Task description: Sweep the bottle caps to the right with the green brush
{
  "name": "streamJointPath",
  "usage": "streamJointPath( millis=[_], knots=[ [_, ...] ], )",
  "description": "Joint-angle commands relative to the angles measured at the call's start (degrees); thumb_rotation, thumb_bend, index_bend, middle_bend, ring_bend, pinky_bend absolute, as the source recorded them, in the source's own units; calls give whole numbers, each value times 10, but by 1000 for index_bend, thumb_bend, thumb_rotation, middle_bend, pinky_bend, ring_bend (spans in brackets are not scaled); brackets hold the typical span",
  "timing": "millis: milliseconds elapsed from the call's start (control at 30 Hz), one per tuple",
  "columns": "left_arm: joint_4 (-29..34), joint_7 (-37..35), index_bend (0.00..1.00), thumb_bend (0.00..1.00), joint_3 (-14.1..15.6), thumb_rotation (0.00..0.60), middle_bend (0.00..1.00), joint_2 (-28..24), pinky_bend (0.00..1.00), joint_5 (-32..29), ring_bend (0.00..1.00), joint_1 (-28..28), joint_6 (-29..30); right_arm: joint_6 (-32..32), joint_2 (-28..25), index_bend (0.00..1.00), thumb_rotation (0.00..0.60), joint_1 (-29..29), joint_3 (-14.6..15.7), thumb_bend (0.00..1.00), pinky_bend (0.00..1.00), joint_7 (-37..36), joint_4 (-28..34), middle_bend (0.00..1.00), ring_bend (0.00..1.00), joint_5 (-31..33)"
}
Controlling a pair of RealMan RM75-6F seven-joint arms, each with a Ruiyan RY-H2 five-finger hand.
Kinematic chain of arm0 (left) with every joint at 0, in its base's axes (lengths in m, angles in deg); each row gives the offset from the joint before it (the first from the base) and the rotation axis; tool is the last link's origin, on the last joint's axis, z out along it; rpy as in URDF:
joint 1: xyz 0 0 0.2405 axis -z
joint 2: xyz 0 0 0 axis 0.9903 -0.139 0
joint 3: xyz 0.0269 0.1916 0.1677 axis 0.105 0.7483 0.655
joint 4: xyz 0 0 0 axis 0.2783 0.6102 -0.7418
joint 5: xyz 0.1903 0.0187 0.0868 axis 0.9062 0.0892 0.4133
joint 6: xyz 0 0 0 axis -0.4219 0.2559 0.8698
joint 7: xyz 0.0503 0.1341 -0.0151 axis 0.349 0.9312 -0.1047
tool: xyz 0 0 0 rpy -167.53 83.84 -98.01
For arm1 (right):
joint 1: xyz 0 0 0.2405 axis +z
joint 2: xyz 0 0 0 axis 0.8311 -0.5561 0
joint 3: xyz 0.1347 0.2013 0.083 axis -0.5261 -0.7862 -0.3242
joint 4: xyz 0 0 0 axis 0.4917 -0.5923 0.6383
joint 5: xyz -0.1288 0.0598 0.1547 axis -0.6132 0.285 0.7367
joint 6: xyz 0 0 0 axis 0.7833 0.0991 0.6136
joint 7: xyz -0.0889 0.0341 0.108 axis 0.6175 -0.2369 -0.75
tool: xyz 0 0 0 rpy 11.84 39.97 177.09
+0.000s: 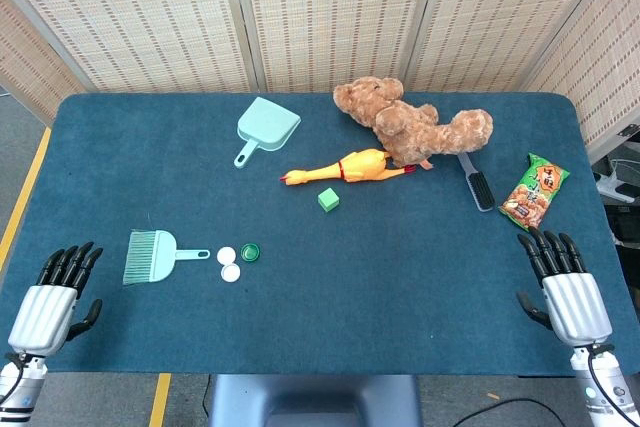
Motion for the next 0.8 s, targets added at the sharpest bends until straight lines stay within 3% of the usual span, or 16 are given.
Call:
streamJointPath(
  millis=[33, 100, 200, 267, 367, 567, 700, 800],
  knots=[
    [1, -1, 0, 415, 5, 600, 0, 3, 77, 4, 0, 2, -5, -2, 0, 0, 600, 0, 0, 237, 0, 1, 1, 0, 0, -2],
    [-5, -10, 0, 415, 8, 600, 0, 9, 132, 18, 0, 7, -6, -4, 0, 0, 600, -1, 1, 237, 0, 4, 1, 0, 0, -4],
    [-31, -20, 32, 415, 6, 600, 23, 43, 319, 52, 76, 26, -3, -15, -1, 0, 600, -5, 1, 238, 0, 8, 6, 0, 0, -10],
    [-37, -5, 86, 414, 1, 600, 82, 58, 501, 60, 239, 41, -16, -21, -2, 0, 600, -8, 1, 237, 0, 10, 8, 0, 0, -14],
    [-38, 20, 128, 415, -14, 600, 142, 83, 660, 47, 414, 70, -55, -28, -5, 0, 600, -10, 1, 237, 0, 8, 11, 0, 0, -16],
    [-51, 89, 194, 407, -52, 600, 271, 137, 733, -18, 591, 109, -116, -28, -7, 0, 600, -11, -3, 237, 0, 6, 8, 0, 0, -11],
    [-62, 132, 298, 404, -68, 600, 327, 169, 770, -56, 654, 130, -144, -23, -6, 0, 600, -11, -4, 237, 0, 7, 6, 0, 0, -5],
    [-74, 149, 287, 401, -79, 600, 324, 191, 773, -84, 658, 147, -167, -16, -6, 0, 600, -9, -4, 237, 0, 9, 6, 0, 0, -1]
  ],
)
